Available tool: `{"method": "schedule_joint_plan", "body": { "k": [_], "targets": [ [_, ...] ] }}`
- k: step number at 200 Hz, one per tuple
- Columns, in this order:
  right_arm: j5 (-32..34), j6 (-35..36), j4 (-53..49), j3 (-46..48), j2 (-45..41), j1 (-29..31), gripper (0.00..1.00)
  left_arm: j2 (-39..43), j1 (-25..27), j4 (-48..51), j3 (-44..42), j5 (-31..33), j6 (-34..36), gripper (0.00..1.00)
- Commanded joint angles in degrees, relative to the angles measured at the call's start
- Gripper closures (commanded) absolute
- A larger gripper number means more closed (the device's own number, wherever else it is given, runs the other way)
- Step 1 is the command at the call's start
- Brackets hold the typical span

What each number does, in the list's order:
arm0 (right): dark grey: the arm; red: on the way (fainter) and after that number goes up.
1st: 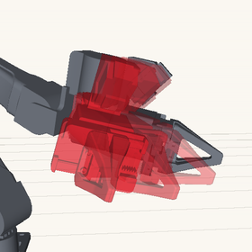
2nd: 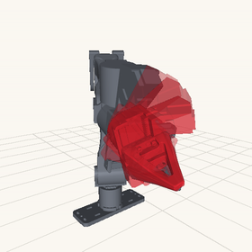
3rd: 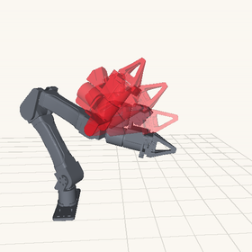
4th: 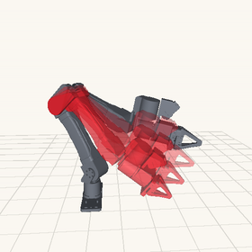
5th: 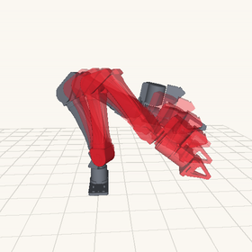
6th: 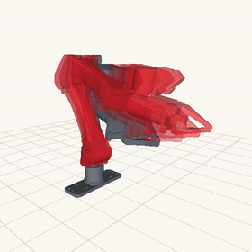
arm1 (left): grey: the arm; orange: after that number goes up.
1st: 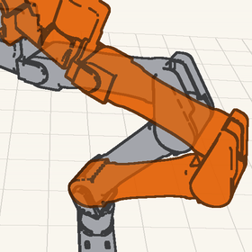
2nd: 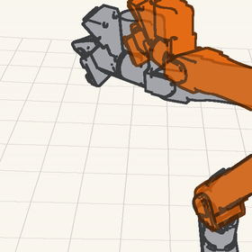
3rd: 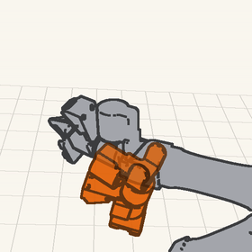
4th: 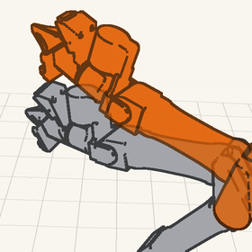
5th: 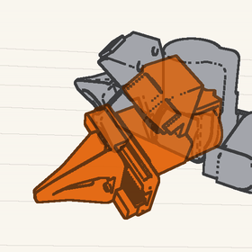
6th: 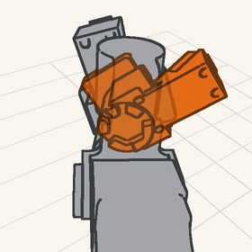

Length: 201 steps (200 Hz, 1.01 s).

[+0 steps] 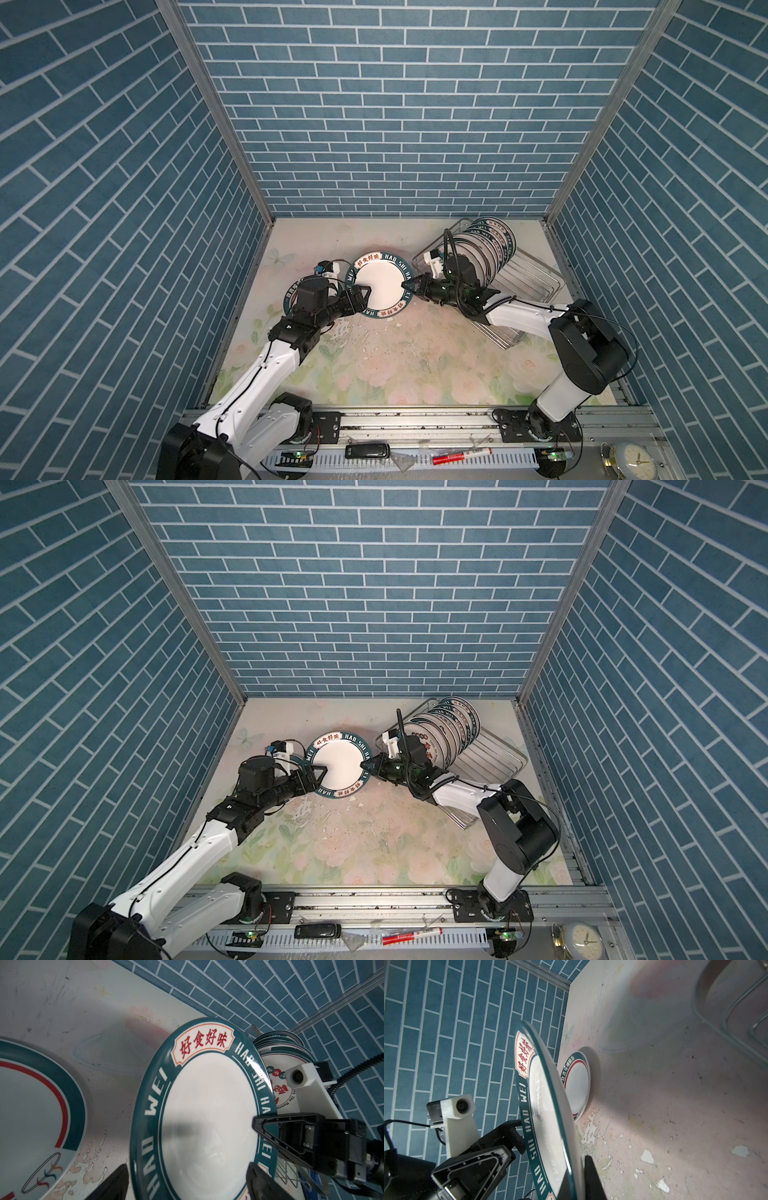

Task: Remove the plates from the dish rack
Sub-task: 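Carry the plate toward the left gripper while the left gripper reaches its rim, then close the left gripper on the plate rim and open the right gripper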

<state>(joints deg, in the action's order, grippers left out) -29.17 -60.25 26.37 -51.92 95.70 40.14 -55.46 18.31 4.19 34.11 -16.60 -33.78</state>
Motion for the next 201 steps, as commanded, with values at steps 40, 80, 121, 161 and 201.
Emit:
{"method": "schedule_joint_plan", "body": {
  "k": [40,80,121,161,201],
  "targets": [
    [-2.1,-2.6,6.0,-5.5,1.3,1.1,0.96,-0.7,-0.3,-0.9,0.4,0.0,0.7,0.38],
    [-2.3,-2.6,6.3,-6.4,2.3,2.2,0.93,-0.6,-0.8,-2.1,-0.3,-0.9,0.0,0.48],
    [-2.7,-2.0,6.2,-7.0,2.9,2.8,0.9,0.6,-1.9,-1.0,-0.3,-1.4,-0.3,0.62],
    [-2.6,0.7,4.3,-8.0,2.9,4.4,0.83,1.4,-3.0,-0.5,-0.8,-2.1,-0.2,0.73],
    [-1.5,3.9,1.3,-8.6,2.3,5.7,0.7,1.6,-5.4,-1.6,-2.0,-4.4,-1.0,0.89]
  ]
}}
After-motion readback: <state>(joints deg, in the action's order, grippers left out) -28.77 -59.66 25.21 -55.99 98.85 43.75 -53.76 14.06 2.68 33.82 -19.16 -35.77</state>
